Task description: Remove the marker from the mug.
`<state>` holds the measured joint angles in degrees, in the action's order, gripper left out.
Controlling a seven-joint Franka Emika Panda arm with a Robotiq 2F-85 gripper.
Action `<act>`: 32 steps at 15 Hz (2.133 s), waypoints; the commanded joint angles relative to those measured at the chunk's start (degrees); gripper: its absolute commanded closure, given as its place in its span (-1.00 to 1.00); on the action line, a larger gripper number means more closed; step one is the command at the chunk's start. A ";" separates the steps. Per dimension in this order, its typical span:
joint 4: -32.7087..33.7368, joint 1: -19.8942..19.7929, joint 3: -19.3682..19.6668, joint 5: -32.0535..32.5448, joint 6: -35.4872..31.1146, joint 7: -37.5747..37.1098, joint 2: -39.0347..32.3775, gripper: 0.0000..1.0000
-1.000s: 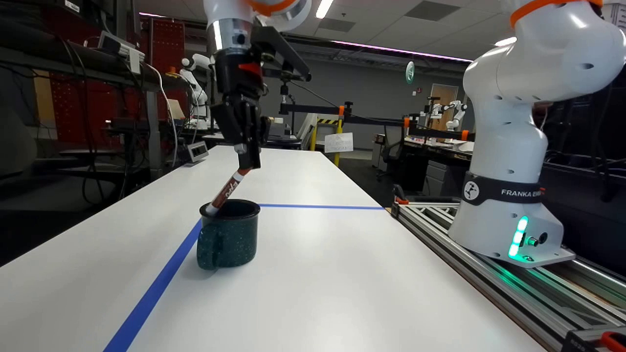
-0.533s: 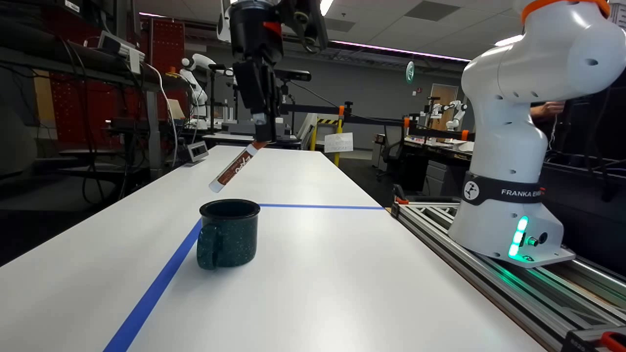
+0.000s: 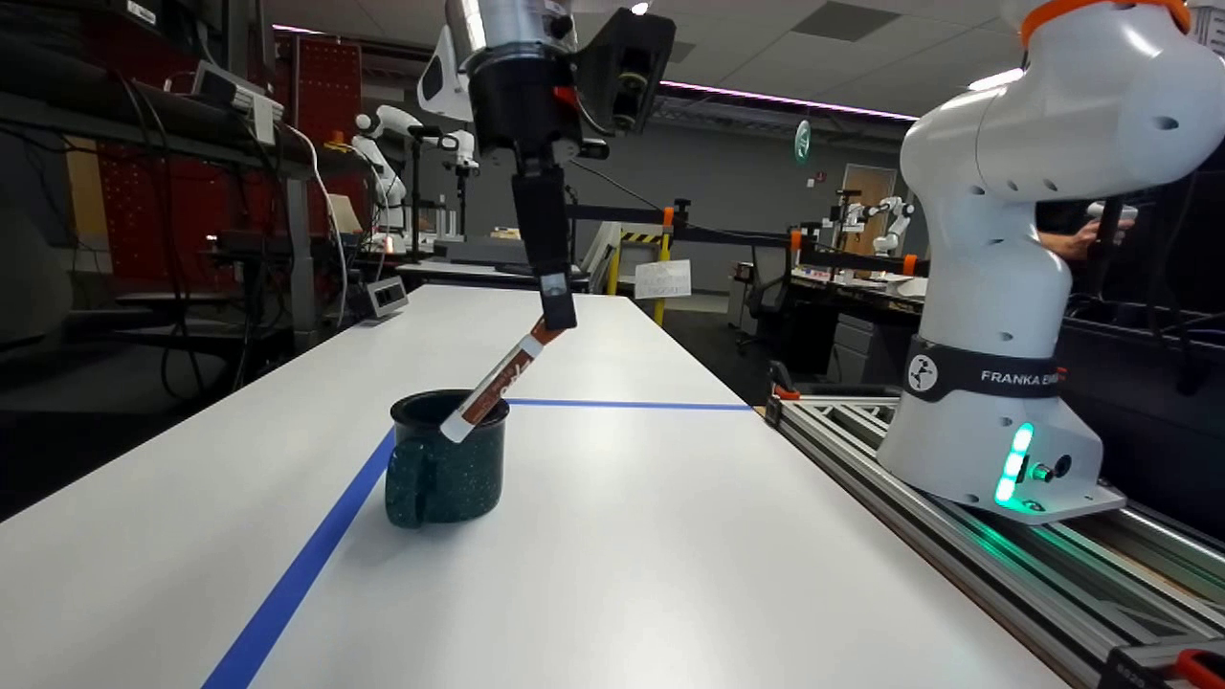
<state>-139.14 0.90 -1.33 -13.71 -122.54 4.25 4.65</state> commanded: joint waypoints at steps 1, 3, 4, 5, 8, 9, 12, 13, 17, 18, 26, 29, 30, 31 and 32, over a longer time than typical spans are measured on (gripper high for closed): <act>-1.67 0.78 -0.18 0.27 -1.84 4.93 -2.49 0.90; -2.25 0.85 -0.48 0.85 -2.78 6.41 -4.17 0.90; -2.34 0.82 -0.62 1.34 -3.53 6.95 -5.41 0.90; -2.53 0.81 -0.73 1.99 -4.15 7.18 -6.25 0.90; -2.46 0.64 -0.77 4.96 -5.76 6.78 -9.69 0.90; -2.45 0.59 -0.75 6.03 -6.29 6.60 -10.66 0.90; -2.22 0.50 -0.53 9.48 -7.18 5.65 -13.61 0.90; -2.17 0.46 -0.44 10.35 -7.19 5.44 -14.28 0.90; -2.02 0.44 0.12 14.28 -7.40 4.07 -16.79 0.90; -2.09 0.44 0.19 14.83 -7.13 3.95 -16.85 0.90; -2.59 0.87 -0.42 16.02 -3.89 2.36 -12.73 -0.49; -2.95 0.86 -0.80 15.25 -2.27 1.51 -8.48 -0.93; -3.14 0.70 -0.84 14.52 -1.94 1.22 -6.54 -1.00; -3.22 0.64 -0.74 14.18 -1.84 0.18 -4.82 -1.00; -3.30 0.53 -0.58 13.44 -2.14 -1.37 -3.08 -1.00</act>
<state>-140.91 1.35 -2.00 1.09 -126.22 6.21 -5.36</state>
